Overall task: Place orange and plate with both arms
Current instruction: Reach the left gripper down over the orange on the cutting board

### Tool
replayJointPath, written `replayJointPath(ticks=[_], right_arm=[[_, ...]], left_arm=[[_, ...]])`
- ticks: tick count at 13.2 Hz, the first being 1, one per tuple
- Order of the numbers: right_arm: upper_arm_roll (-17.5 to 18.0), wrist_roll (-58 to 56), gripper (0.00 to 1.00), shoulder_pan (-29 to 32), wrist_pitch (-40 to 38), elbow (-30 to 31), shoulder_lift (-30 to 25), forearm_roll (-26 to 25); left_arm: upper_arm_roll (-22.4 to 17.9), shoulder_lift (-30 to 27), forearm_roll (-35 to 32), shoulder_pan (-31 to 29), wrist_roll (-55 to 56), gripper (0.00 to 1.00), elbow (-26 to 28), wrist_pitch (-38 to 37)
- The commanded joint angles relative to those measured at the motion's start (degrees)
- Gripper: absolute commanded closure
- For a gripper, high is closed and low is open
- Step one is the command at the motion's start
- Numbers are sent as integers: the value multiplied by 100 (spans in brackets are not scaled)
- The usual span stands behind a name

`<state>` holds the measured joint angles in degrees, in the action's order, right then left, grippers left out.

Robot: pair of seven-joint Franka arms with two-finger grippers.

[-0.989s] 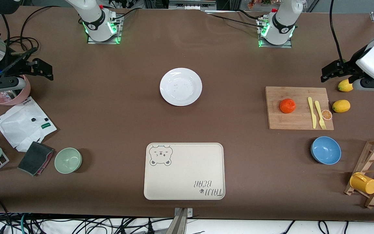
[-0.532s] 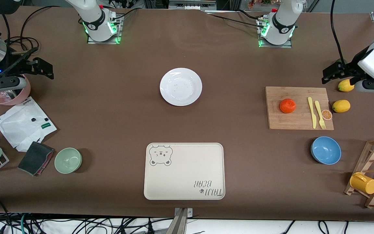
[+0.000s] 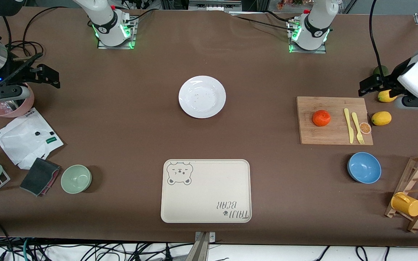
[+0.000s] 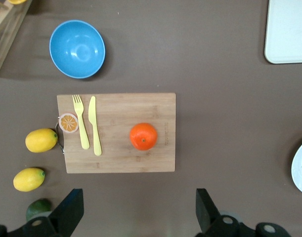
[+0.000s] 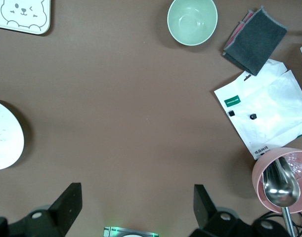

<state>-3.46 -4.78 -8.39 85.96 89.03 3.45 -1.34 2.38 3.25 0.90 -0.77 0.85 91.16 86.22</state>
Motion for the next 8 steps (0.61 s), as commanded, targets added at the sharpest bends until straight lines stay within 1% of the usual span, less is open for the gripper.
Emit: replayJointPath(ticks=[1,3,5,7,8], right_arm=[[12,48,0,12,-97,-17,-2,38],[21,48,0,4,-88,0,7,38],[21,48,0,-31,-79,18,16,38],[21,48,0,-40,-26,132,16,38],[21,48,0,-40,-18,132,16,38]], left_arm=[[-18,79,15,6,11,0,-90,-254],[-1,341,24,59,12,0,-98,-395],[8,753,42,103,29,0,-107,-326],[8,1210,-2,103,-49,0,-55,164],[8,1352,-28,86,-67,0,128,515]])
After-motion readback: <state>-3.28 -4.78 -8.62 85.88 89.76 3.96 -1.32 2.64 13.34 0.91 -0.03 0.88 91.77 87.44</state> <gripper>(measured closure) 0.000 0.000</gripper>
